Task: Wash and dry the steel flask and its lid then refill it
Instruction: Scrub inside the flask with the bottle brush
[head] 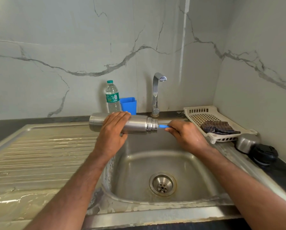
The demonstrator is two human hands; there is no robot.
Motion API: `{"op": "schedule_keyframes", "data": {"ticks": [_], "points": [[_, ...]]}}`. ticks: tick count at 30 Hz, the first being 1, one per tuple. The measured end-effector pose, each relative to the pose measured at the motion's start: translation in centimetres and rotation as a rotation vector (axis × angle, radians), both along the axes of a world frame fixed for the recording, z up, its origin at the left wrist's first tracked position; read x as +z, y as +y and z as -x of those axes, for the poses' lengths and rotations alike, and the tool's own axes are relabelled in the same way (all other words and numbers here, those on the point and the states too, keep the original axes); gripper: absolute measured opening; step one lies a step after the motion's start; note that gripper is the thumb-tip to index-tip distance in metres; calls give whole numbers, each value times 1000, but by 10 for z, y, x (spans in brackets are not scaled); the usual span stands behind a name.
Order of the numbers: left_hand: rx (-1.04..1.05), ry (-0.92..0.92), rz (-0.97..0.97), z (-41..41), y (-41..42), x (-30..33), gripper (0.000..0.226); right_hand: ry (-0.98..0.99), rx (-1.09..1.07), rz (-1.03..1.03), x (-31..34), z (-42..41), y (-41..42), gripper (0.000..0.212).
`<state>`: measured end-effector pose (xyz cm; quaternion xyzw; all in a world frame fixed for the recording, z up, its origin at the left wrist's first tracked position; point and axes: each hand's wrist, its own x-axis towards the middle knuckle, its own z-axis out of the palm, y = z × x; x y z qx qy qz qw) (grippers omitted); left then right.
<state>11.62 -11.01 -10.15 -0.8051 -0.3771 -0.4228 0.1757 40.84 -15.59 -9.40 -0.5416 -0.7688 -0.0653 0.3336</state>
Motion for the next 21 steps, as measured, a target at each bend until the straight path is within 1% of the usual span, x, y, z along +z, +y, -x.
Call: {"op": "schedule_keyframes", "data": {"ticks": [3, 5, 6, 9, 12, 14, 15, 16, 18, 19, 21], "points": [[54, -3, -3, 6, 1, 0, 82, 73, -1, 133, -3, 0, 1, 30], [31, 8, -6, 2, -1, -2, 80, 35, 37, 143, -4, 7, 1, 24], [0, 14, -8, -1, -2, -1, 79, -3, 48, 117, -4, 8, 0, 21], [-54, 14, 17, 4, 1, 8, 76, -107, 45, -48, 3, -1, -2, 25], [-48, 1, 176, 19, 6, 7, 79, -264, 37, -298, 9, -11, -5, 24], [-66, 29, 265, 21, 5, 2, 81, -385, -8, -380, 8, -11, -5, 28], [-66, 62, 258, 18, 4, 0, 81, -392, -23, -317, 5, -7, -3, 31], [-59, 99, 212, 14, 3, -1, 80, -360, -31, -213, 3, -4, -2, 33], [-27, 155, 59, 4, 0, 2, 77, -254, -46, 24, -1, -2, 3, 32], [-11, 164, -4, -1, -2, 5, 75, -203, -38, 94, -3, -3, 5, 32], [20, 159, -72, -5, -3, 9, 75, -151, -20, 126, -2, -5, 3, 32]]}}
